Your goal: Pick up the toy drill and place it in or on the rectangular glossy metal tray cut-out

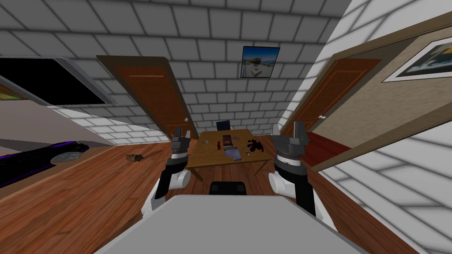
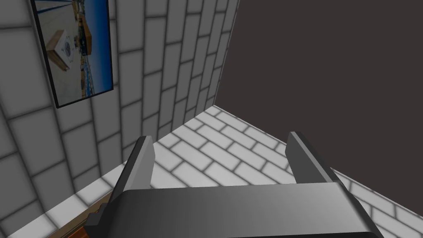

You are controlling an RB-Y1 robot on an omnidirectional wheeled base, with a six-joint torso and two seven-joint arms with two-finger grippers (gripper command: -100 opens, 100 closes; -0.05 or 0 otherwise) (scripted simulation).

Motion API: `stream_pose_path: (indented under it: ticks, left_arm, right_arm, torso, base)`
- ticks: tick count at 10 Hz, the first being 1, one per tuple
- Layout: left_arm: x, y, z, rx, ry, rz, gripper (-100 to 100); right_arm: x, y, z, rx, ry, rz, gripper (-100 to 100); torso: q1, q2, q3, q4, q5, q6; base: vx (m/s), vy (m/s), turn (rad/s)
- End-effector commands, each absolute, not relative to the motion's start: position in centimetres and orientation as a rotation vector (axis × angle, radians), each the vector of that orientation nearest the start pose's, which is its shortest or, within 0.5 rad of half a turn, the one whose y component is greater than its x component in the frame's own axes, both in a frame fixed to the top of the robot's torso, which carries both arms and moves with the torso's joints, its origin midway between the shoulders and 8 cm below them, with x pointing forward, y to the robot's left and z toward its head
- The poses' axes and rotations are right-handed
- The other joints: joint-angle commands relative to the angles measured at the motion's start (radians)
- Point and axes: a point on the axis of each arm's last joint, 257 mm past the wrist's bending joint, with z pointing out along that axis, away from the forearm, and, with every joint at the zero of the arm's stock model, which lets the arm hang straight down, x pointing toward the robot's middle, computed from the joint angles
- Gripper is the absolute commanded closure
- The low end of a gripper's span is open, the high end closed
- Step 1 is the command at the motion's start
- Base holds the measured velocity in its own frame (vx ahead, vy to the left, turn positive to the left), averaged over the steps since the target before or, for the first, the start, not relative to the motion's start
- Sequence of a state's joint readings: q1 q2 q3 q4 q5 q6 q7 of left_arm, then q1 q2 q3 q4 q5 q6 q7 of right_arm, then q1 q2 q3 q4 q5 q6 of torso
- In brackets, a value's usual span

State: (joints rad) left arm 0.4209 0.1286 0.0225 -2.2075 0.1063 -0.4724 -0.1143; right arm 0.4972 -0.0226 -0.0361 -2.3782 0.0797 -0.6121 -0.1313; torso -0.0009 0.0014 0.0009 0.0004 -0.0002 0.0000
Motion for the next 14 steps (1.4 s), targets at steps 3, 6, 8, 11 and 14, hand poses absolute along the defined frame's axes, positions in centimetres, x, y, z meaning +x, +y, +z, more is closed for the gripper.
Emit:
stream_pose_path:
  ticks: [3,6,8,11,14]
  left_arm:
    - [39.0,29.4,-0.1,-0.64,0.783,-1.198,-100]
    - [40.2,30.0,-1.1,-0.661,0.829,-1.164,-100]
    - [41.3,30.7,-2.1,-0.681,0.874,-1.128,-100]
    - [43.5,32.2,-3.9,-0.712,0.956,-1.054,-100]
    - [44.8,33.1,-5.4,-0.746,1.017,-1.007,-100]
  right_arm:
    - [30.1,-26.4,8.5,0.453,0.512,1.39,0]
    - [30.1,-26.4,8.5,0.453,0.512,1.39,0]
    - [30.1,-26.4,8.5,0.453,0.512,1.39,0]
    - [30.1,-26.4,8.5,0.453,0.512,1.39,0]
    - [30.1,-26.4,8.5,0.453,0.512,1.39,0]
  torso:
    - [0.0,0.0,0.0,0.0,0.0,0.0]
    - [0.0,0.0,0.0,0.0,0.0,0.0]
    - [0.0,0.0,0.0,0.0,0.0,0.0]
    - [0.0,0.0,0.0,0.0,0.0,0.0]
    - [0.0,0.0,0.0,0.0,0.0,0.0]
  base:
    - [-0.017,-0.016,-0.078]
    - [-0.018,-0.013,-0.073]
    - [-0.02,-0.015,-0.08]
    - [-0.023,-0.017,-0.113]
    - [-0.022,-0.015,-0.083]
